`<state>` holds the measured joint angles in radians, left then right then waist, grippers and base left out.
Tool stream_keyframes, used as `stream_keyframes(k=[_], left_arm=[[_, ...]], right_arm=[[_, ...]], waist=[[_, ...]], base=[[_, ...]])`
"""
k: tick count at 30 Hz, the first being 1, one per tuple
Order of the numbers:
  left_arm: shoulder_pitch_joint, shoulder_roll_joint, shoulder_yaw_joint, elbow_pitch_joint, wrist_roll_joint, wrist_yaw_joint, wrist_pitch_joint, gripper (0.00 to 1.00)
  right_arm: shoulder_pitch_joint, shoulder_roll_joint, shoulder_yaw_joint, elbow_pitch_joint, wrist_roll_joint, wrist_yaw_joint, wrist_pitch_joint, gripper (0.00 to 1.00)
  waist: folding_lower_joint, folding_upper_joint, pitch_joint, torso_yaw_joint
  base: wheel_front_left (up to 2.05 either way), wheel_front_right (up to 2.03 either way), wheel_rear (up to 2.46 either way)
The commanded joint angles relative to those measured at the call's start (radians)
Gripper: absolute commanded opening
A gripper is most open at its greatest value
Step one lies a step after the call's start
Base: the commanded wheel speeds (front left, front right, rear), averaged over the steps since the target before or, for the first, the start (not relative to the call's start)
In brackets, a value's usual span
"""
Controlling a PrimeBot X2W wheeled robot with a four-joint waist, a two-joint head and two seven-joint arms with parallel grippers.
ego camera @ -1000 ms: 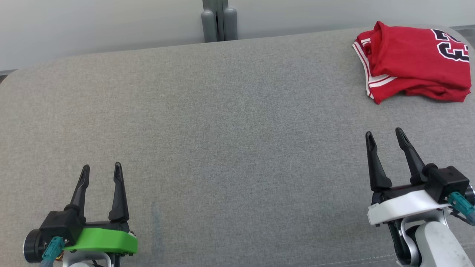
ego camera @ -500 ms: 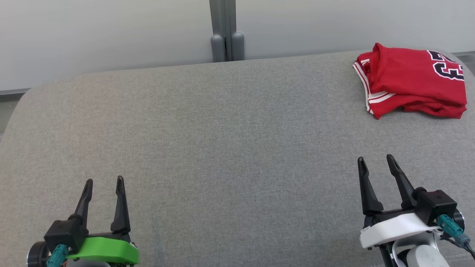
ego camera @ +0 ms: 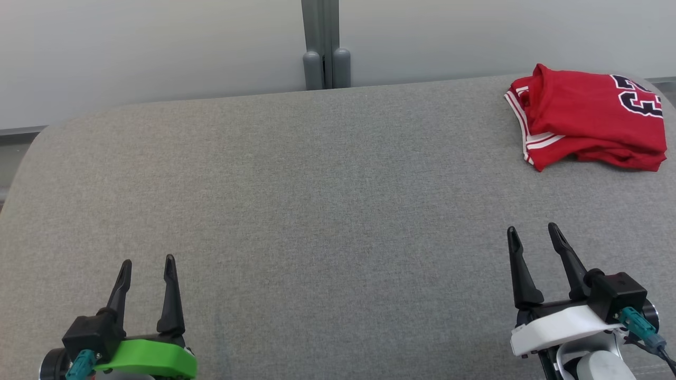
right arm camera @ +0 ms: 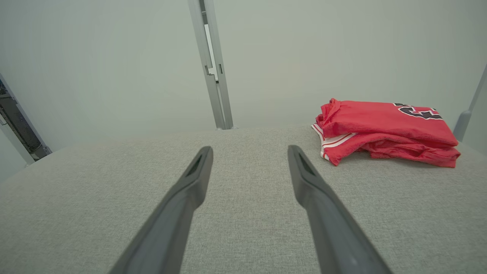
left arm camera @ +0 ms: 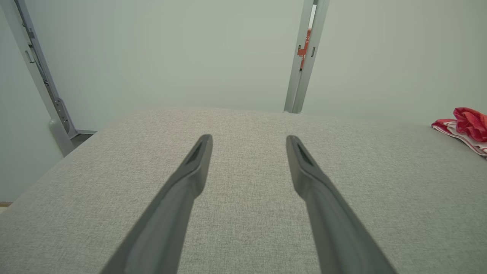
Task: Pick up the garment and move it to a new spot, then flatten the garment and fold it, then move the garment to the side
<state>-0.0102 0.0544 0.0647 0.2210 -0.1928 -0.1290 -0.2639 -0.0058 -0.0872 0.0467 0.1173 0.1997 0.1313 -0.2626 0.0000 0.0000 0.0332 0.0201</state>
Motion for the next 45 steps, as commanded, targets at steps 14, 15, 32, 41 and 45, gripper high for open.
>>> stream_keyframes(k=[14,15,32,41,45], left_arm=[[-0.011,-0.006,0.008,0.036,-0.158,0.000,0.047,0.00],[-0.012,-0.005,0.008,0.035,-0.174,0.000,0.051,0.00],[-0.033,-0.005,0.016,0.029,-0.456,-0.001,0.123,0.00],[-0.043,-0.004,0.020,0.027,-0.586,-0.001,0.157,0.00],[-0.047,-0.004,0.022,0.027,-0.638,-0.001,0.171,0.00]], right_arm=[[-0.002,0.004,-0.006,0.033,0.166,0.000,0.036,0.00],[-0.003,0.004,-0.007,0.035,0.183,0.000,0.039,0.00],[-0.029,0.000,-0.028,0.055,0.473,0.000,0.104,0.00],[-0.039,0.000,-0.040,0.064,0.604,0.000,0.136,0.00],[-0.043,0.000,-0.045,0.068,0.658,0.000,0.149,0.00]], waist=[[0.0000,0.0000,-0.001,0.000],[0.0000,0.0000,-0.001,0.000],[0.0000,0.0000,-0.006,-0.003],[0.0000,0.0000,-0.008,-0.005],[0.0000,0.0000,-0.009,-0.005]], base=[[0.00,0.00,0.00],[0.00,0.00,0.00],[0.00,0.00,0.00],[0.00,0.00,0.00],[0.00,0.00,0.00]])
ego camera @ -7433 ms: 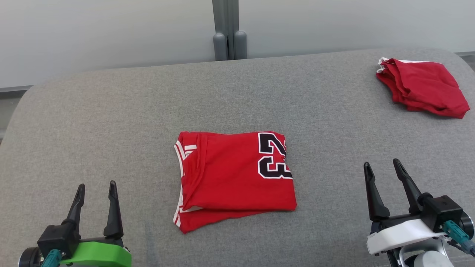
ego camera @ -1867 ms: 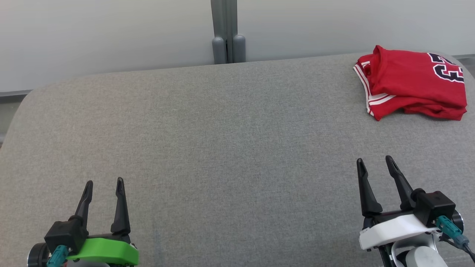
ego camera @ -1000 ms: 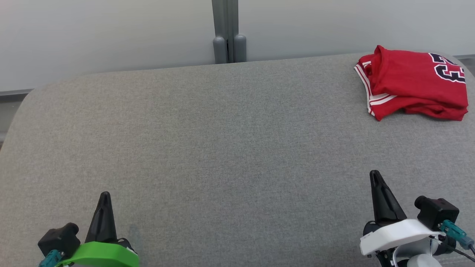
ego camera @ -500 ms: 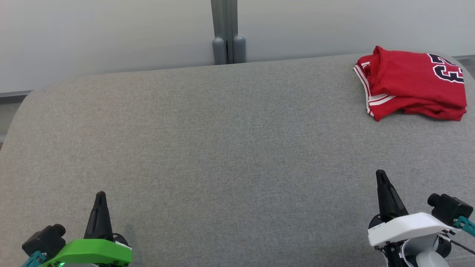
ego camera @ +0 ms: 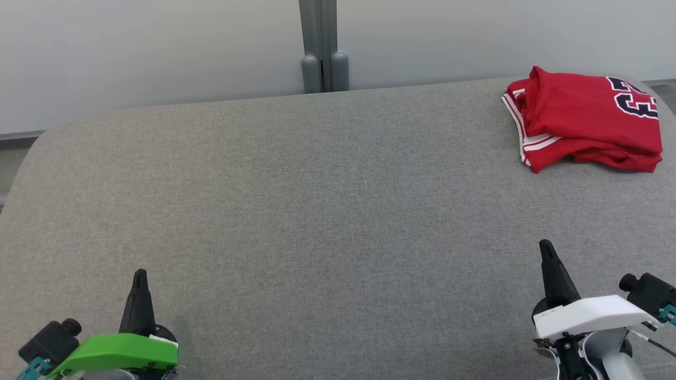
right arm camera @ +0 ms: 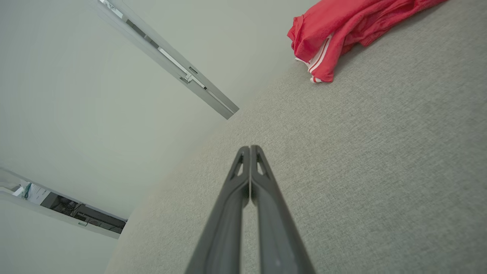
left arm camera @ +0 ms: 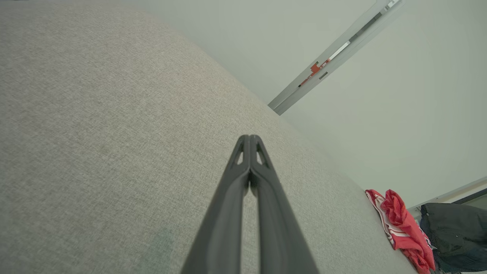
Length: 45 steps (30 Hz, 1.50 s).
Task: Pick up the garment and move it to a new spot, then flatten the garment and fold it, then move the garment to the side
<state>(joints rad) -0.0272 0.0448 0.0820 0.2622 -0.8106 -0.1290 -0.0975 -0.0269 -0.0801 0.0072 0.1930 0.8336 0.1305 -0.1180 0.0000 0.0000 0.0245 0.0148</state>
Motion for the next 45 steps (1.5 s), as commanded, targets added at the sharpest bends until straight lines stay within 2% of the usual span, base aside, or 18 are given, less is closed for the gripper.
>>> stream_keyframes(k=[1,23,45], left_arm=[[-0.031,0.006,0.005,-0.015,-0.032,-0.001,0.007,0.00],[-0.051,0.007,0.015,-0.017,-0.290,-0.002,0.077,0.00],[-0.067,0.008,0.023,-0.018,-0.497,-0.002,0.132,0.00]], right_arm=[[-0.023,-0.007,-0.007,-0.007,0.035,0.001,0.007,0.00],[-0.045,-0.003,-0.034,0.011,0.293,0.001,0.074,0.00],[-0.062,0.003,-0.060,0.028,0.499,0.001,0.131,0.00]], waist=[[0.0000,0.0000,0.000,0.000],[0.0000,0.0000,-0.006,-0.004],[0.0000,0.0000,-0.011,-0.008]], base=[[0.00,0.00,0.00],[0.00,0.00,0.00],[0.00,0.00,0.00]])
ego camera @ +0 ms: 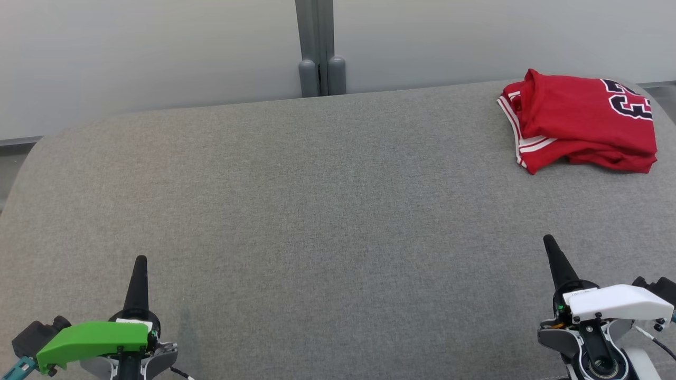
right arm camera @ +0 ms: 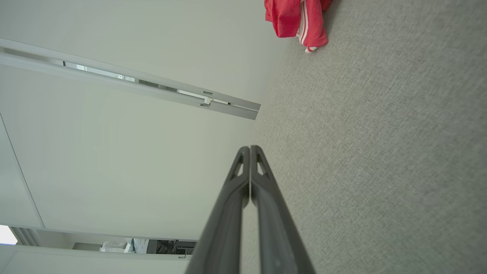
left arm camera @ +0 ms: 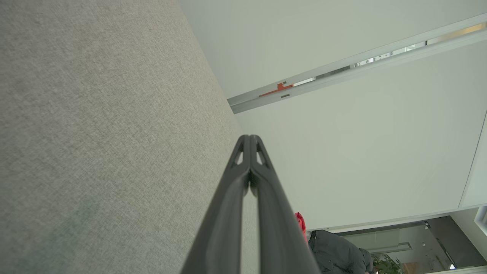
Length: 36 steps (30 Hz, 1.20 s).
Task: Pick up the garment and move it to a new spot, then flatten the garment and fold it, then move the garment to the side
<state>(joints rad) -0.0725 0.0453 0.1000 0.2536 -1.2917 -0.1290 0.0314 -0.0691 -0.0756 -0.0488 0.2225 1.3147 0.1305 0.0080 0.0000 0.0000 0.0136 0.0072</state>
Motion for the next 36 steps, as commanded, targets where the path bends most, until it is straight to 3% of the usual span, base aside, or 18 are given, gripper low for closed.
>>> stream_keyframes(k=[1,36], left_arm=[[-0.022,0.007,0.006,-0.009,-0.022,-0.002,0.005,0.00],[-0.042,0.008,0.015,-0.010,-0.295,-0.003,0.078,0.00]], right_arm=[[-0.020,-0.001,-0.005,-0.001,0.025,0.001,0.007,0.00],[-0.040,0.010,-0.043,0.020,0.288,0.001,0.084,0.00]], waist=[[0.0000,0.0000,0.000,0.000],[0.0000,0.0000,-0.009,-0.006]], base=[[0.00,0.00,0.00],[0.00,0.00,0.00]])
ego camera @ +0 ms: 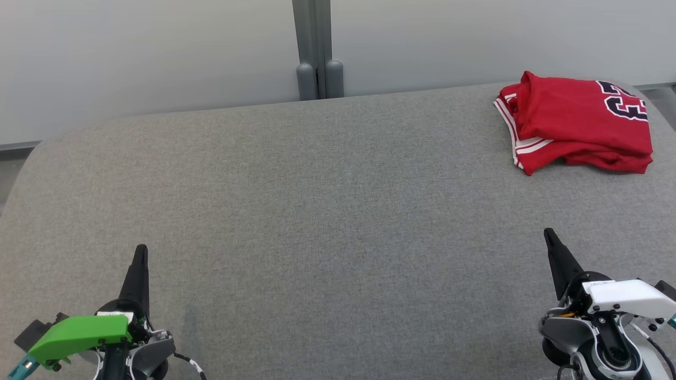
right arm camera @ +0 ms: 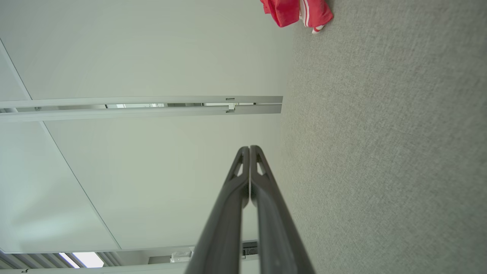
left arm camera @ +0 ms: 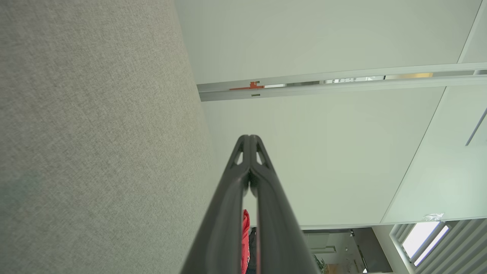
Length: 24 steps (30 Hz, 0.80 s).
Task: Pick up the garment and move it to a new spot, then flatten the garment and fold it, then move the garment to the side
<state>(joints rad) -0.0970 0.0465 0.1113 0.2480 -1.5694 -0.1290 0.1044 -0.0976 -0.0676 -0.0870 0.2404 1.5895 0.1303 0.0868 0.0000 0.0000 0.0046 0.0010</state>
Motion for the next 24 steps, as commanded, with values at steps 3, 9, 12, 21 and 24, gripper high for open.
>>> stream_keyframes(k=[3,9,12,21,24], left_arm=[[-0.018,0.007,0.005,-0.004,-0.036,-0.003,0.010,0.00],[-0.017,0.007,0.005,-0.004,-0.044,-0.003,0.014,0.00],[-0.017,0.007,0.005,-0.004,-0.044,-0.003,0.014,0.00],[-0.017,0.007,0.005,-0.004,-0.044,-0.003,0.014,0.00],[-0.017,0.007,0.005,-0.004,-0.044,-0.003,0.014,0.00]], right_arm=[[-0.014,0.003,-0.007,0.004,0.032,0.001,0.010,0.00],[-0.012,0.004,-0.010,0.005,0.041,0.001,0.016,0.00],[-0.012,0.005,-0.010,0.005,0.040,0.001,0.017,0.00],[-0.013,0.005,-0.013,0.005,0.036,0.001,0.018,0.00],[-0.013,0.006,-0.013,0.005,0.036,0.001,0.018,0.00]], waist=[[0.0000,0.0000,-0.001,-0.001],[0.0000,0.0000,-0.001,-0.001],[0.0000,0.0000,-0.001,-0.001],[0.0000,0.0000,-0.001,-0.001],[0.0000,0.0000,-0.001,-0.001]], base=[[0.00,0.00,0.00],[0.00,0.00,0.00],[0.00,0.00,0.00],[0.00,0.00,0.00],[0.00,0.00,0.00]])
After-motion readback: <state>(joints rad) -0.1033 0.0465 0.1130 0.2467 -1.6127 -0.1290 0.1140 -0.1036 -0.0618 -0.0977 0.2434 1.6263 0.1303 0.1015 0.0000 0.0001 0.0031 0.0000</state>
